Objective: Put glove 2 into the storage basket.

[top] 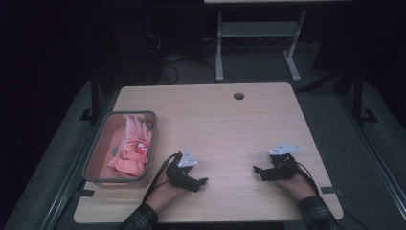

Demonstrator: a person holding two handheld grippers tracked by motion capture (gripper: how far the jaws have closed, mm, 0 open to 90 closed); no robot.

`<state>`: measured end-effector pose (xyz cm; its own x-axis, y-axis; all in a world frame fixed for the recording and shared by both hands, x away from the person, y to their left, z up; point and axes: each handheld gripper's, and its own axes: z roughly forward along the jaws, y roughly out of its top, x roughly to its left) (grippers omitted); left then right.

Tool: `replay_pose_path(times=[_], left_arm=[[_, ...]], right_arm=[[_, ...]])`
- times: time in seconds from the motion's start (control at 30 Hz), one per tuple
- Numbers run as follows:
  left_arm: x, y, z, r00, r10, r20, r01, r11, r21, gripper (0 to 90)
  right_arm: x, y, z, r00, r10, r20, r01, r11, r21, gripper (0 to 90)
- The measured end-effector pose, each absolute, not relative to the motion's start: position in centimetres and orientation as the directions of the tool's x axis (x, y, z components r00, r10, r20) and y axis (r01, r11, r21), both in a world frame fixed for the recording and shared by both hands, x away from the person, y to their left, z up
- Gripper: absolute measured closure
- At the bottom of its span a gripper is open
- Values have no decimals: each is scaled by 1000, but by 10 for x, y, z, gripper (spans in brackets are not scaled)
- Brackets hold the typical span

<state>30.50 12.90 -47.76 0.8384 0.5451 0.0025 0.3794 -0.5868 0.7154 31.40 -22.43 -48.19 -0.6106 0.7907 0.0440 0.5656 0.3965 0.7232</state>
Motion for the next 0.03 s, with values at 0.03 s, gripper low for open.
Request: replay_pose_path(times=[0.03], left_arm=[[305, 129, -478, 839, 545, 3, 379, -587, 716, 127]], right_arm=[[314, -224, -482, -611, 790, 41, 563, 398, 725, 136]])
